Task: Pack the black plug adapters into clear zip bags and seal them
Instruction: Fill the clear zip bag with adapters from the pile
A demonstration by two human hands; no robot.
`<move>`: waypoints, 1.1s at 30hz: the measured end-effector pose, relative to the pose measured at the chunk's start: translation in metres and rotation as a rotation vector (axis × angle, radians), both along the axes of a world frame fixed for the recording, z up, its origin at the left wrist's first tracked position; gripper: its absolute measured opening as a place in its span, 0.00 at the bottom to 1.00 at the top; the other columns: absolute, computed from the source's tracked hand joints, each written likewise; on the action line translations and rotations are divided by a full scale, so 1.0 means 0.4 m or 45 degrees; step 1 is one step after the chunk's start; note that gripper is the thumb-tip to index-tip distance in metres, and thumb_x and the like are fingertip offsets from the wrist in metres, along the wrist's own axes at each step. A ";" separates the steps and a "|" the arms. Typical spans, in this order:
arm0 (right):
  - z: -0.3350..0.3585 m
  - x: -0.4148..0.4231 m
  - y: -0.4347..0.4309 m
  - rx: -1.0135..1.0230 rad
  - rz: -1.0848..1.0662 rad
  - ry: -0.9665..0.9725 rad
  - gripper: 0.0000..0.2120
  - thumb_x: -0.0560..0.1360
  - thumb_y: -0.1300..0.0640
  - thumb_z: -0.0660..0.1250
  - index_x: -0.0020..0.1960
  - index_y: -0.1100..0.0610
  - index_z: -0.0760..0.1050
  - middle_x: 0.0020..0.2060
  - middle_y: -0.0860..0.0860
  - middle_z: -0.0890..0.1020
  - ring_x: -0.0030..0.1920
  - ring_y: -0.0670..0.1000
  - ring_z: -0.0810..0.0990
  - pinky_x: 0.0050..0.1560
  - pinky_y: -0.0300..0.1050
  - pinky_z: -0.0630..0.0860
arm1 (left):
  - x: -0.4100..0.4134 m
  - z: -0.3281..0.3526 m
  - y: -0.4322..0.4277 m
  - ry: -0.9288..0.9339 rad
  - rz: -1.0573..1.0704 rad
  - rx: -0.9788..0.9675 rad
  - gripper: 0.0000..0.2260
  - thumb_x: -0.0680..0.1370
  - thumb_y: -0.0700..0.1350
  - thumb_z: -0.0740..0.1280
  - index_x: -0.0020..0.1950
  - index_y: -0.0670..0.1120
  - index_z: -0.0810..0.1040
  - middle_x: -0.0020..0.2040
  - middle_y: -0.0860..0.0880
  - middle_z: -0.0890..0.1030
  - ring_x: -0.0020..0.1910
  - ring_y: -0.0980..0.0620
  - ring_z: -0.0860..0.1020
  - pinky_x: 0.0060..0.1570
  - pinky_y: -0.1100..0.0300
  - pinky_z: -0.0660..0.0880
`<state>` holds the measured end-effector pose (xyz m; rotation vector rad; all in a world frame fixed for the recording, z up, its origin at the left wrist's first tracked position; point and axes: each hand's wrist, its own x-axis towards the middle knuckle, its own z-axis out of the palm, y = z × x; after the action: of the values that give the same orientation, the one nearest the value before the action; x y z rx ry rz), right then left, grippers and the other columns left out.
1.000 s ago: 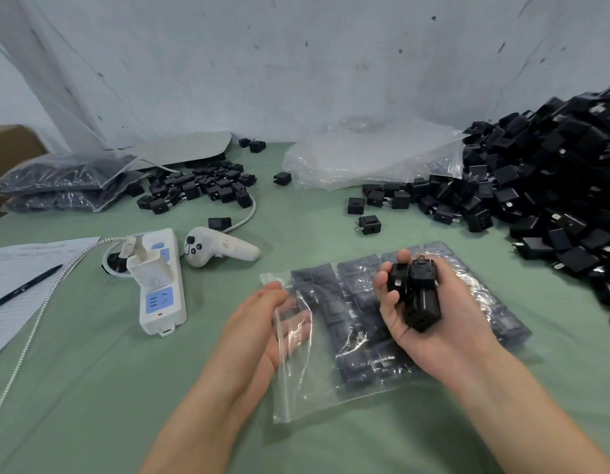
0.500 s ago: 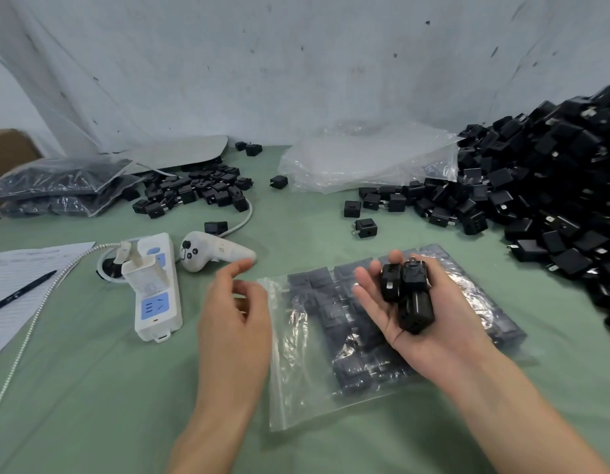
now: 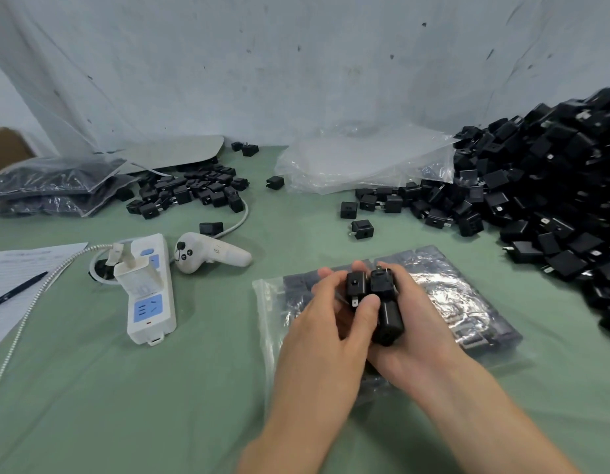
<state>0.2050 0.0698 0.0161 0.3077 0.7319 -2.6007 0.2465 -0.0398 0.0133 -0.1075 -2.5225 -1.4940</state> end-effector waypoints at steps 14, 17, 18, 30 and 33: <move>0.047 -0.002 0.039 -0.088 -0.116 -0.142 0.10 0.80 0.50 0.63 0.43 0.53 0.77 0.35 0.47 0.77 0.25 0.44 0.73 0.20 0.34 0.68 | -0.013 0.020 -0.280 -0.056 0.369 0.044 0.16 0.77 0.42 0.71 0.50 0.66 0.79 0.44 0.61 0.82 0.40 0.65 0.79 0.37 0.70 0.73; 0.049 -0.002 0.038 -0.100 -0.114 -0.113 0.10 0.79 0.49 0.64 0.43 0.52 0.77 0.34 0.46 0.77 0.24 0.44 0.71 0.19 0.34 0.65 | 0.004 -0.010 -0.296 -0.084 0.266 -0.254 0.16 0.77 0.41 0.71 0.52 0.64 0.78 0.47 0.60 0.82 0.45 0.67 0.77 0.42 0.70 0.71; 0.049 -0.002 0.036 -0.097 -0.112 -0.109 0.10 0.79 0.48 0.64 0.43 0.52 0.77 0.34 0.46 0.77 0.24 0.43 0.70 0.19 0.34 0.65 | 0.009 -0.016 -0.293 -0.078 0.219 -0.319 0.16 0.77 0.40 0.71 0.53 0.64 0.78 0.48 0.60 0.81 0.46 0.67 0.76 0.44 0.72 0.70; 0.029 0.003 0.041 -0.088 -0.105 -0.113 0.10 0.79 0.49 0.64 0.43 0.53 0.77 0.35 0.47 0.77 0.24 0.44 0.70 0.19 0.34 0.64 | 0.031 -0.031 -0.300 -0.053 -0.124 -0.369 0.15 0.75 0.33 0.71 0.45 0.55 0.79 0.48 0.61 0.78 0.50 0.62 0.79 0.49 0.76 0.69; 0.029 0.003 0.039 -0.072 -0.116 -0.105 0.09 0.79 0.49 0.64 0.44 0.52 0.76 0.35 0.47 0.77 0.24 0.44 0.70 0.19 0.34 0.64 | 0.037 -0.030 -0.287 -0.068 -0.142 -0.370 0.11 0.76 0.39 0.72 0.45 0.56 0.77 0.46 0.60 0.80 0.44 0.61 0.79 0.45 0.73 0.70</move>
<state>0.2061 0.0852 0.0277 0.4377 0.6285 -2.6705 0.2611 -0.1548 0.0013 -0.2593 -2.8041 -1.1693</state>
